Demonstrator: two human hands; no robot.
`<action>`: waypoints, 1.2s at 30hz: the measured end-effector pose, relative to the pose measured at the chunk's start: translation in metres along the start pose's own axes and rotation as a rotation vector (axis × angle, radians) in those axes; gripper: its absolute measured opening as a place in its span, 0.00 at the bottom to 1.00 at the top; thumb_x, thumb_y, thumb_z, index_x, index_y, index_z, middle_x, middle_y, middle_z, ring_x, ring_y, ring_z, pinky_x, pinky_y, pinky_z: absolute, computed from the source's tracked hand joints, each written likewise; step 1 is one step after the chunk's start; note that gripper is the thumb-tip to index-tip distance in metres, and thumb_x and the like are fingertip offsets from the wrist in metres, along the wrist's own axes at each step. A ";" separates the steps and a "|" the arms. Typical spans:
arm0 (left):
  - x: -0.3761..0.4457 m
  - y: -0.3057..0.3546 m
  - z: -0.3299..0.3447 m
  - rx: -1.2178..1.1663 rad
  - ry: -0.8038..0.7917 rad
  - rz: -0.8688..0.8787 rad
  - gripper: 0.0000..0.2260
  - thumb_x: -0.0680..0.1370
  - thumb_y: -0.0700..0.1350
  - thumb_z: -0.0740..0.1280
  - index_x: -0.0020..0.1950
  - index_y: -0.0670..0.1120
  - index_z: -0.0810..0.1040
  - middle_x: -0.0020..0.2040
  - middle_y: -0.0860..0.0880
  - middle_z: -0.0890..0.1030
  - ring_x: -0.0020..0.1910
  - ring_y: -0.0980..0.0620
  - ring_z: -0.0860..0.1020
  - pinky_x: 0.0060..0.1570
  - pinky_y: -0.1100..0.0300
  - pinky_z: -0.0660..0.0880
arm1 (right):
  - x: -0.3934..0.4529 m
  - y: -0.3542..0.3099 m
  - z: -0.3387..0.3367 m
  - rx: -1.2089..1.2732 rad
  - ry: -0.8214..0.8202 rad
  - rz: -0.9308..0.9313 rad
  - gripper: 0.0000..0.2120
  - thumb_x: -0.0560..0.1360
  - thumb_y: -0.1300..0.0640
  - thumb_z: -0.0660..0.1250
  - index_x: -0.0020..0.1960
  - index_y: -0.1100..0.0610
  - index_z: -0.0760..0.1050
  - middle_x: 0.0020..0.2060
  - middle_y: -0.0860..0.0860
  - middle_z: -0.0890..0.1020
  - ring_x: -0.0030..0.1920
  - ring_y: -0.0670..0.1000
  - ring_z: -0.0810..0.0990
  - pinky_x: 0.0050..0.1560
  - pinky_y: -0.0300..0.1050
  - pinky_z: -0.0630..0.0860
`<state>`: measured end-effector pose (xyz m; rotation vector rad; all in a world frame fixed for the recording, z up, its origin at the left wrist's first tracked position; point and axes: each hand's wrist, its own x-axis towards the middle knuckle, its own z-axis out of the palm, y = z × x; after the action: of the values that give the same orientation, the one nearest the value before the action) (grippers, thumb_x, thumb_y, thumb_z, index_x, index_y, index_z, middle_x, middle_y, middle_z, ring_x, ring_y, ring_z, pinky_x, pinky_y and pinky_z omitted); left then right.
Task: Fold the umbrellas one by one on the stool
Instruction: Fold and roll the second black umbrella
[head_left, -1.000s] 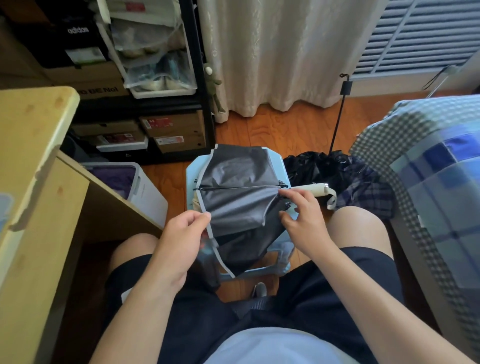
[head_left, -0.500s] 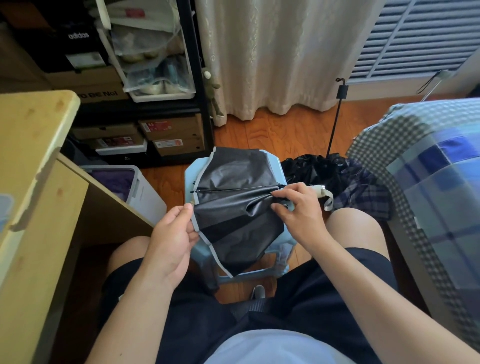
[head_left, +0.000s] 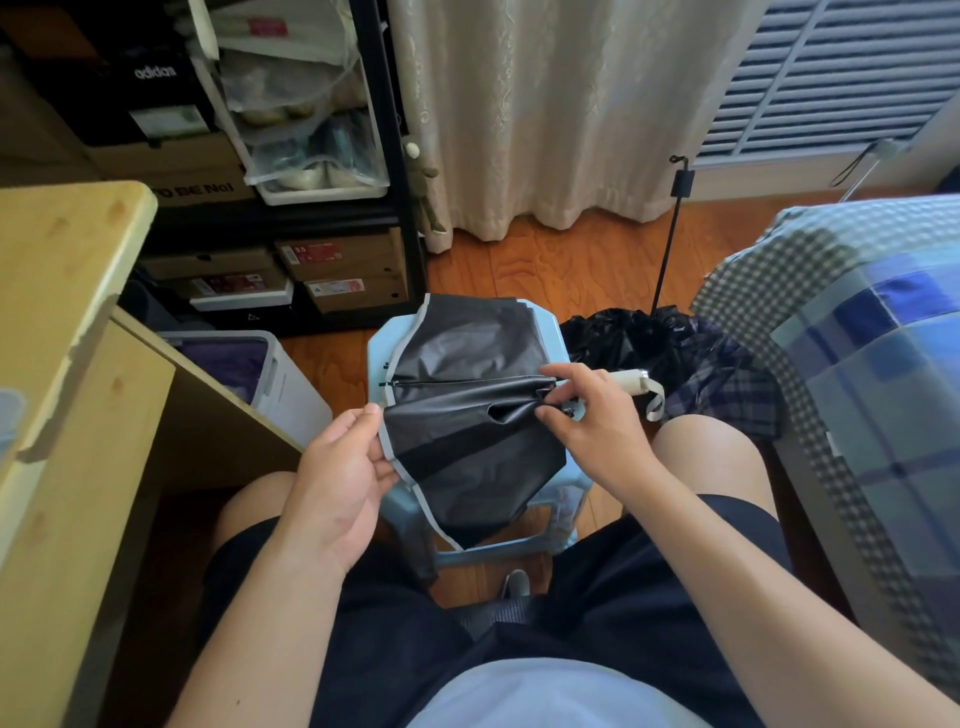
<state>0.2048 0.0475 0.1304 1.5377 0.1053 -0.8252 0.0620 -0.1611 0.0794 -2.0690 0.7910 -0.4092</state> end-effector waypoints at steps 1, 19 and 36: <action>0.000 0.000 0.000 -0.009 0.007 -0.001 0.14 0.87 0.46 0.58 0.62 0.42 0.80 0.54 0.42 0.86 0.56 0.43 0.85 0.60 0.48 0.78 | -0.001 -0.002 -0.001 0.025 -0.002 -0.003 0.21 0.76 0.59 0.75 0.66 0.47 0.78 0.43 0.42 0.82 0.55 0.45 0.75 0.57 0.36 0.71; -0.006 0.022 -0.001 -0.180 0.153 0.064 0.12 0.87 0.47 0.58 0.56 0.42 0.80 0.52 0.41 0.86 0.52 0.45 0.86 0.56 0.46 0.81 | -0.023 -0.024 -0.018 0.265 -0.014 -0.185 0.32 0.76 0.74 0.69 0.70 0.44 0.77 0.54 0.39 0.86 0.57 0.45 0.84 0.67 0.47 0.77; -0.049 0.038 0.000 0.291 -0.193 0.528 0.25 0.83 0.35 0.62 0.72 0.62 0.75 0.68 0.56 0.80 0.68 0.54 0.78 0.67 0.43 0.75 | -0.030 -0.058 -0.035 0.629 -0.281 -0.131 0.47 0.75 0.70 0.73 0.78 0.33 0.56 0.73 0.42 0.72 0.60 0.55 0.84 0.60 0.50 0.81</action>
<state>0.1884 0.0607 0.1886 1.6399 -0.5628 -0.5721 0.0429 -0.1369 0.1469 -1.5396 0.3016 -0.3690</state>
